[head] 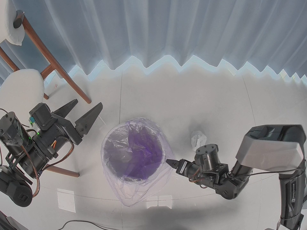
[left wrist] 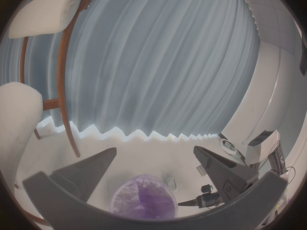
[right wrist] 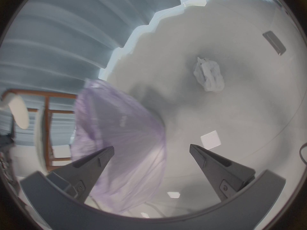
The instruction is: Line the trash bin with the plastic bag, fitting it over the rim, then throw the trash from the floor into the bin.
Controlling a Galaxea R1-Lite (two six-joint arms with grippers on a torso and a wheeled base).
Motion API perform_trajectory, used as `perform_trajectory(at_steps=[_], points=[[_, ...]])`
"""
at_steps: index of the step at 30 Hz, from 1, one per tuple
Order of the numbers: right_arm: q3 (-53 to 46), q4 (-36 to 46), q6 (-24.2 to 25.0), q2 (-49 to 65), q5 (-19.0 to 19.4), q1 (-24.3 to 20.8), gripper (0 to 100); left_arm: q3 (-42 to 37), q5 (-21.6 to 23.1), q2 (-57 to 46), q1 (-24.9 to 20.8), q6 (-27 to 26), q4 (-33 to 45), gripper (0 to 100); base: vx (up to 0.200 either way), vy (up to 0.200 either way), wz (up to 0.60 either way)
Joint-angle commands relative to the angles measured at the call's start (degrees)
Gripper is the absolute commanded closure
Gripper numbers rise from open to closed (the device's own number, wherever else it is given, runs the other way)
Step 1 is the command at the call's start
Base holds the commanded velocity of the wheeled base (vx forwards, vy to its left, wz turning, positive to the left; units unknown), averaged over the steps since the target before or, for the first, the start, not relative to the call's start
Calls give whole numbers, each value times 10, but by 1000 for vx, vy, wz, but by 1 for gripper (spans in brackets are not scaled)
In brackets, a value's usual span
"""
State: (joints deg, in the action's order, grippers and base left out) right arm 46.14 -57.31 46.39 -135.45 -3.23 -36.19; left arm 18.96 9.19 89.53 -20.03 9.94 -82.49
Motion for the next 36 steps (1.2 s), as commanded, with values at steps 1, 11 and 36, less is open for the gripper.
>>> perform_trajectory(at_steps=[1, 11, 36], points=[[-221, -144, 110, 228, 133, -10, 0, 28, -1, 10, -17, 47, -3, 0, 0, 0, 0], [-272, -303, 6, 275, 143, 34, 0, 109, 3, 24, -13, 163, -62, 0, 0, 0, 0], [-245, -327, -58, 273, 47, 24, 0, 144, 77, -14, 30, 283, -3, 0, 0, 0, 0]])
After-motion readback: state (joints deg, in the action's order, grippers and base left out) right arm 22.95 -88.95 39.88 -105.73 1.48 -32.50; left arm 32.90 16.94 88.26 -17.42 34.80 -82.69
